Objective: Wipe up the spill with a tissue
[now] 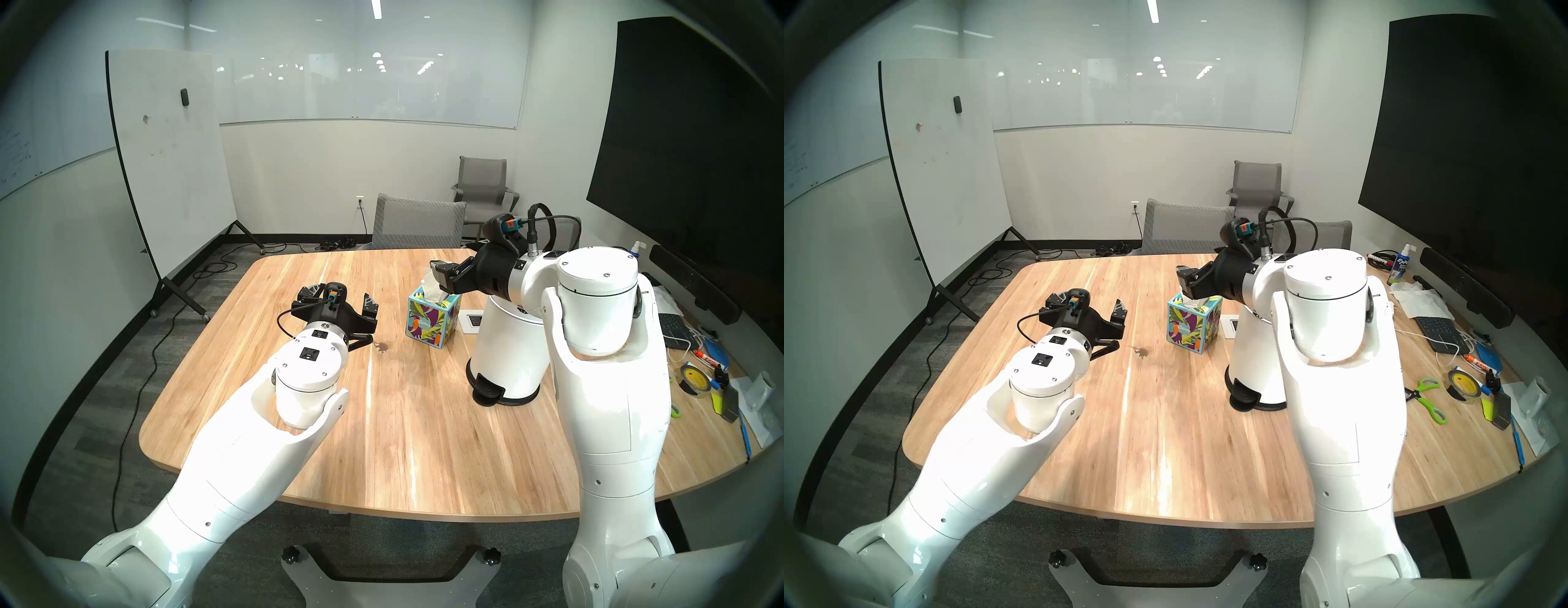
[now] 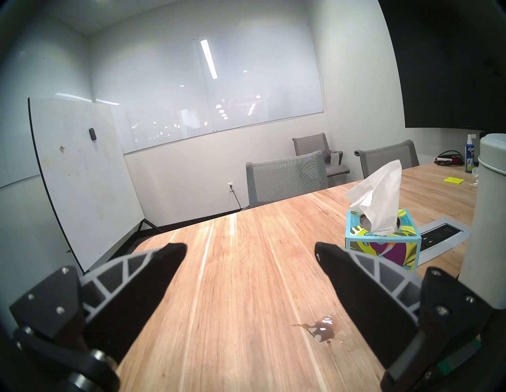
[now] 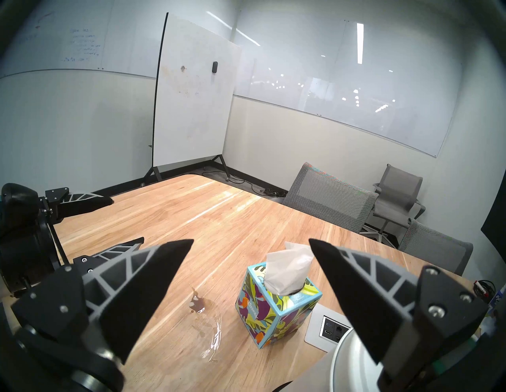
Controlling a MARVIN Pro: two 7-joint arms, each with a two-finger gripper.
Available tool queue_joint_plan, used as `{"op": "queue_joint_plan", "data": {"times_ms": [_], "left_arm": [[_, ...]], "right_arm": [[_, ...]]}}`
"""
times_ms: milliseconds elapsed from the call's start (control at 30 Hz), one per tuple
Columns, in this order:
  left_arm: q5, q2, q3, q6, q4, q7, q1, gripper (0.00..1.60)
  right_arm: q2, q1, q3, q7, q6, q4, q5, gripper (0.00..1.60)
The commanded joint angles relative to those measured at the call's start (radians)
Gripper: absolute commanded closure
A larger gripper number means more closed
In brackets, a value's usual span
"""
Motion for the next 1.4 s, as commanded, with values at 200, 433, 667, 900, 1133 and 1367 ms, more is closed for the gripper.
{"op": "queue_joint_plan", "data": {"times_ms": [200,433,667,900,1133,1367], "left_arm": [[-0.048,0.027,-0.026,-0.017,-0.004,-0.062,0.009,0.0],[-0.039,0.019,-0.009,-0.062,0.076,-0.081,-0.011,0.0],[-0.039,0.003,-0.003,-0.078,0.133,-0.094,-0.035,0.0],[-0.029,-0.019,0.009,-0.098,0.168,-0.102,-0.051,0.0],[-0.011,-0.06,0.041,-0.119,0.246,-0.102,-0.079,0.0],[0.011,-0.112,0.085,-0.129,0.319,-0.091,-0.115,0.0]], "right_arm": [[0.0,0.007,0.0,0.001,-0.001,-0.013,0.0,0.0],[0.0,0.007,0.0,0.001,-0.001,-0.013,0.0,0.0],[0.0,0.007,0.0,0.0,-0.001,-0.013,0.0,0.0],[0.0,0.007,0.0,0.0,-0.001,-0.013,0.0,0.0],[0.0,0.007,0.0,0.0,-0.001,-0.013,0.0,0.0],[0.0,0.007,0.0,0.0,-0.001,-0.012,0.0,0.0]]}}
